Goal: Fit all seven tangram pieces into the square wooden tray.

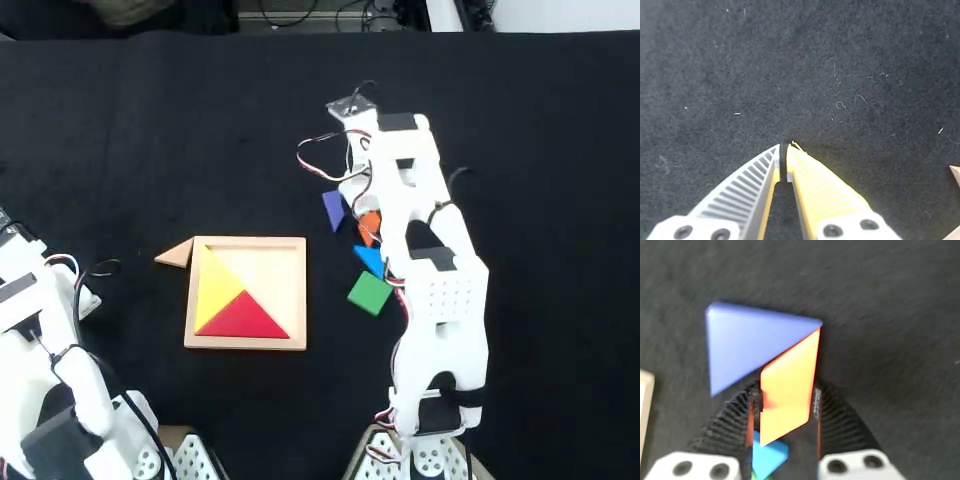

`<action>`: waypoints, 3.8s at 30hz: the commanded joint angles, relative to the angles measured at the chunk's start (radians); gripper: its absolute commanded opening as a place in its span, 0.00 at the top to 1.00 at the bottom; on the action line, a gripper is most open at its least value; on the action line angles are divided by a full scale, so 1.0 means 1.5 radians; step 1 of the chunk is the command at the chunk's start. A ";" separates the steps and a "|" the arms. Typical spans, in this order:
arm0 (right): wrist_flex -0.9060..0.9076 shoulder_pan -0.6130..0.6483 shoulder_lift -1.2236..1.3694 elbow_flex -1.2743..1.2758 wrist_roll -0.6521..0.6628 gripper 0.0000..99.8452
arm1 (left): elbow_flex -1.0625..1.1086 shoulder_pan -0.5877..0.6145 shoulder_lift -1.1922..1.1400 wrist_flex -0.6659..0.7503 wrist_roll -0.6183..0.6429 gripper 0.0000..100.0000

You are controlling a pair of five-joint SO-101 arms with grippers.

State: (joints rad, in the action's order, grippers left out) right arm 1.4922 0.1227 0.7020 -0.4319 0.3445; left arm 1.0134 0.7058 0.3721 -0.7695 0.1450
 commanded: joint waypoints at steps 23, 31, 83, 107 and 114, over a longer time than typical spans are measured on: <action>-0.445 -0.124 -0.531 0.734 0.375 0.99 | -0.005 -0.008 0.013 0.009 0.001 0.97; -0.394 -0.125 -0.454 0.674 0.317 0.92 | -0.001 -0.008 0.013 0.009 0.001 0.97; -0.362 -0.131 -0.458 0.693 0.350 0.84 | -0.002 -0.008 0.013 0.009 0.001 0.97; -0.399 -0.141 -0.419 0.684 0.408 0.97 | -0.002 -0.008 0.013 0.009 0.001 0.97; -0.232 -0.147 -0.488 0.583 0.390 0.99 | -0.002 -0.008 0.013 0.009 0.001 0.97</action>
State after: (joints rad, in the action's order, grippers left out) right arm 1.0134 -0.0875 0.0637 0.5562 0.9429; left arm 1.0180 0.7058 0.3721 -0.7695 0.1450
